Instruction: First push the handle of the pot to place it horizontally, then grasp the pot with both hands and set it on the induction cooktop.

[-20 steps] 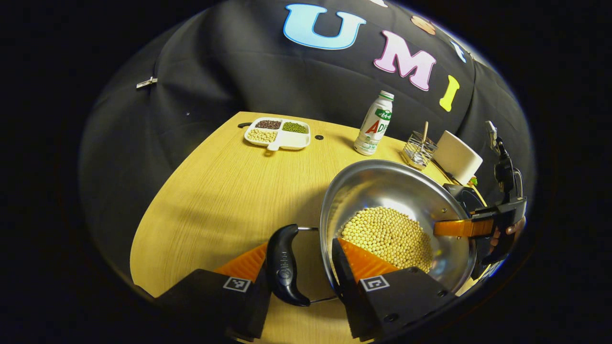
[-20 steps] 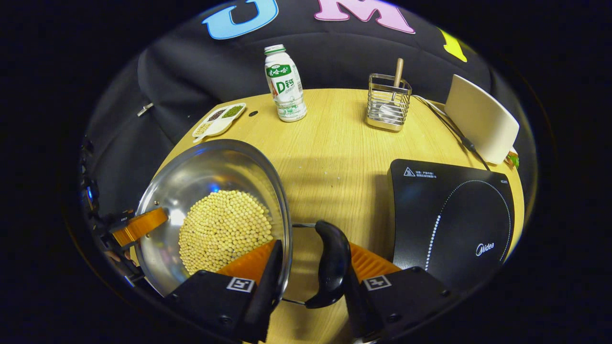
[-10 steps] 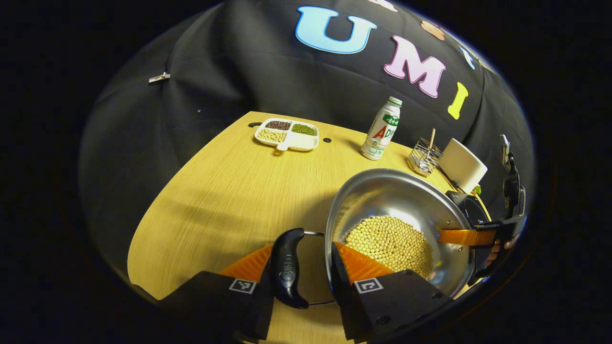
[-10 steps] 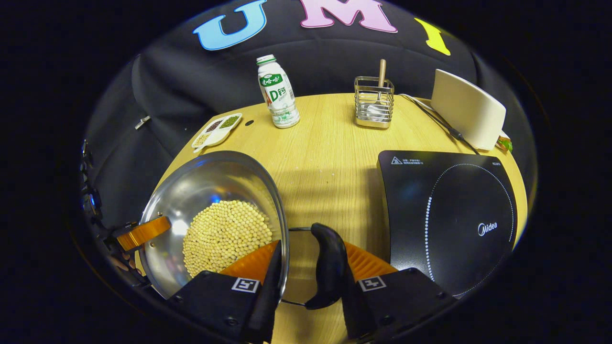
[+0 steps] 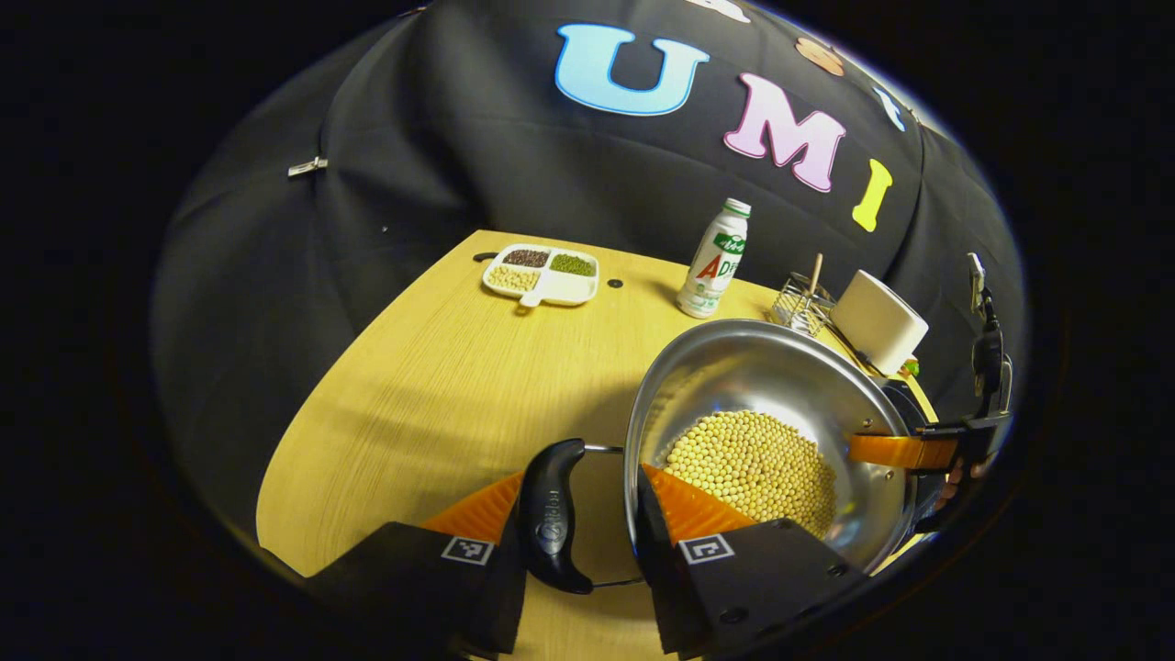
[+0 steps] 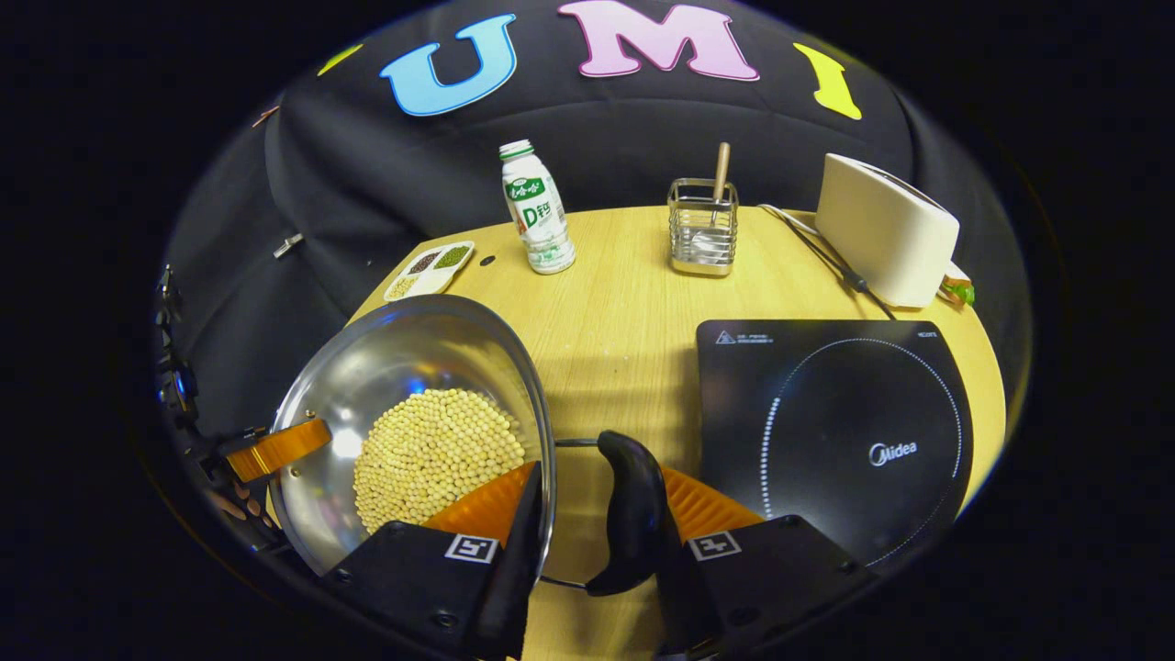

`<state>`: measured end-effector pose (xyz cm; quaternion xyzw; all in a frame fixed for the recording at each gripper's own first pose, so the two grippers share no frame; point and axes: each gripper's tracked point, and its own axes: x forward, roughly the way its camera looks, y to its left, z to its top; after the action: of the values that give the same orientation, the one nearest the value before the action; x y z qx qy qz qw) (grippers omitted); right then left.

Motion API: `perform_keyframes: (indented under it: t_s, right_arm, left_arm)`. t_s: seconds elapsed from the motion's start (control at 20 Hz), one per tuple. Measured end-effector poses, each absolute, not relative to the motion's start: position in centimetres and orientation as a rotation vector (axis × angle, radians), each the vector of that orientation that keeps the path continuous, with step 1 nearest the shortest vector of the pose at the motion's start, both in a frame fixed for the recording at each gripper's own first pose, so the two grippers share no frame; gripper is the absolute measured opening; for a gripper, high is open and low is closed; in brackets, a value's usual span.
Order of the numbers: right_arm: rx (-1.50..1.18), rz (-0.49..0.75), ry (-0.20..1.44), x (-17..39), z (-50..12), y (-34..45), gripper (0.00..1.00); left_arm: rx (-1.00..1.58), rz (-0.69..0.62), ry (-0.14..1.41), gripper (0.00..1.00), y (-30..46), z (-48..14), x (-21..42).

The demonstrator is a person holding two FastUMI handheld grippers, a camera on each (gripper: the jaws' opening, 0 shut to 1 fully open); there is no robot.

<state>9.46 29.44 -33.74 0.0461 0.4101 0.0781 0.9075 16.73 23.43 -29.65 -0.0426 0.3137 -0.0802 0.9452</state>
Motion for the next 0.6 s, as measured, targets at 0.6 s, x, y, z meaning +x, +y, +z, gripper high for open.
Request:
perform_keyframes:
  t_s: [0.6]
  right_arm:
    - [0.136,0.124,0.813,10.3,-28.4,19.7,0.6]
  left_arm:
    - [-0.044,-0.197,0.621,0.58,13.1,-24.5,16.8]
